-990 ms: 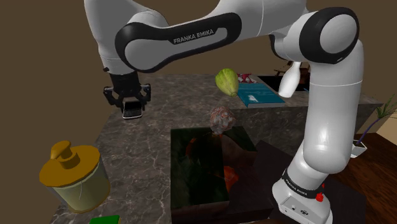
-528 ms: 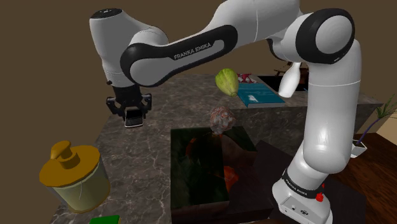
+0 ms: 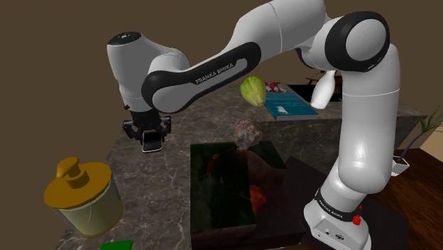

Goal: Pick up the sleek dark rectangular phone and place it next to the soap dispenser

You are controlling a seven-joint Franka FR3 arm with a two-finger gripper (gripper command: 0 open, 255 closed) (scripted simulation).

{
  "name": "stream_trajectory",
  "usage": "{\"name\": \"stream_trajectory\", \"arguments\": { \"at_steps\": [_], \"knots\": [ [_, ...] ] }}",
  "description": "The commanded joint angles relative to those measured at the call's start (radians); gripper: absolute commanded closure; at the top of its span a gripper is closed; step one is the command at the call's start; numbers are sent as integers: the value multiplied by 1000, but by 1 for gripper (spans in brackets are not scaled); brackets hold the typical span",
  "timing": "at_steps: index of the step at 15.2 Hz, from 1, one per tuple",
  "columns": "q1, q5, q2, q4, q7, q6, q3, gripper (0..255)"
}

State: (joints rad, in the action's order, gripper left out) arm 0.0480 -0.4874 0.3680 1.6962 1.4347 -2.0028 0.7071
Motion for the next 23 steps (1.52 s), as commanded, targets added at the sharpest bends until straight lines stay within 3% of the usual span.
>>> {"name": "stream_trajectory", "arguments": {
  "at_steps": [1, 15, 22, 23],
  "knots": [
    [2, -11, 10, 16, 11, -23, -5, 255],
    [26, -99, 95, 95, 88, -160, -49, 255],
    [26, -99, 95, 95, 88, -160, -49, 255],
    [26, -99, 95, 95, 88, -160, -49, 0]
  ]
}}
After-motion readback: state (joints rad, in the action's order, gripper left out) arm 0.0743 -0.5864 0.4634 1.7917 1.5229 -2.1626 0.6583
